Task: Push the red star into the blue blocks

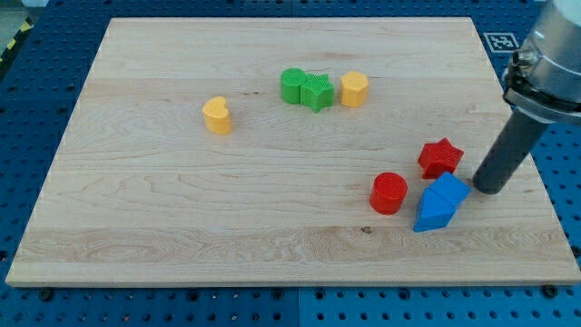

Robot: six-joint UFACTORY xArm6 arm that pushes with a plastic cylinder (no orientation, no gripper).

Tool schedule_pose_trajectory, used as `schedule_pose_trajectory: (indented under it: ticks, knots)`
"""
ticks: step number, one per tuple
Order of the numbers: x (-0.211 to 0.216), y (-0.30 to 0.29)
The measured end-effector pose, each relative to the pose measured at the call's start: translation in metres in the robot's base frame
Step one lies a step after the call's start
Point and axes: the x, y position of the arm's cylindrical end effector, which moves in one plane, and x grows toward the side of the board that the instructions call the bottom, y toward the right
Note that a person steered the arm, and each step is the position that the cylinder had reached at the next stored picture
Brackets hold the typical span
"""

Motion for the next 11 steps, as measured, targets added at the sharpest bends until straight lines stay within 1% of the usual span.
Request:
schedule_pose_trajectory:
  ticks: [1,2,3,5,7,9,11]
  knots:
    - [-0.022,-0.001]
    - [-0.037,-0.014]
    - [-0.037,-0.018]
    - [-0.037,-0.049]
    - [-0.037,-0.049]
    - [-0.016,-0.030]
    - [-0.010,-0.027]
